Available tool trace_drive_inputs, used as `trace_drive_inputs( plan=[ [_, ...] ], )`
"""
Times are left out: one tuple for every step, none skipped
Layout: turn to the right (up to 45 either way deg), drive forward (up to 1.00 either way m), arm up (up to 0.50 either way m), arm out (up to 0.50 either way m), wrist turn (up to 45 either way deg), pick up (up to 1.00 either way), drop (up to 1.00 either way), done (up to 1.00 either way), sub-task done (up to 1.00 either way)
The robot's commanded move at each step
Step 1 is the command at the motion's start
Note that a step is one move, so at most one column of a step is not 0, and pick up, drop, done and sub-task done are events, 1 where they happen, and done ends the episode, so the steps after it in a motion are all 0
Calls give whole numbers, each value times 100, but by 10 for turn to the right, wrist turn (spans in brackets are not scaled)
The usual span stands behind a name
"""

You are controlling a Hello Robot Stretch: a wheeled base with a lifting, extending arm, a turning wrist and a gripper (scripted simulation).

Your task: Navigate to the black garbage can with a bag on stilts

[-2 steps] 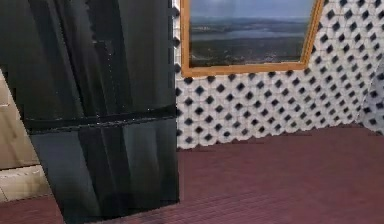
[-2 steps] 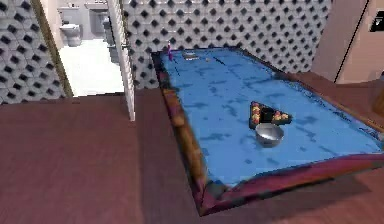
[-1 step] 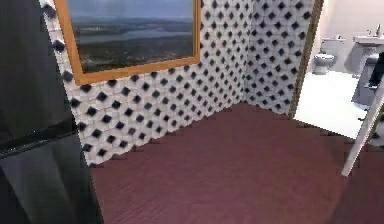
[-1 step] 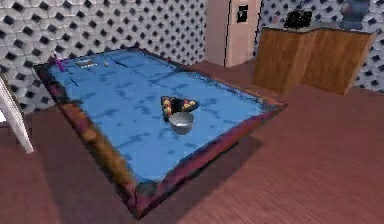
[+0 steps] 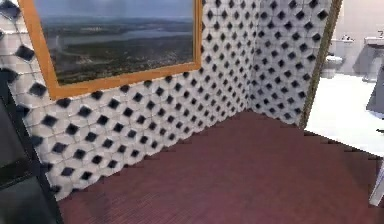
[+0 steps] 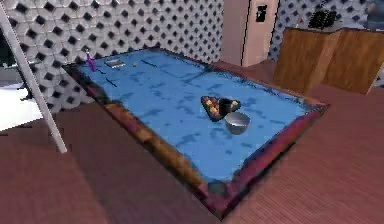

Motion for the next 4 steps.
trace_drive_inputs(
  plan=[
    [330, 0, 0, 0, 0, 0, 0, 0, 0],
    [0, 100, 0, 0, 0, 0, 0, 0, 0],
    [30, 0, 0, 0, 0, 0, 0, 0, 0],
    [0, 65, 0, 0, 0, 0, 0, 0, 0]
  ],
)
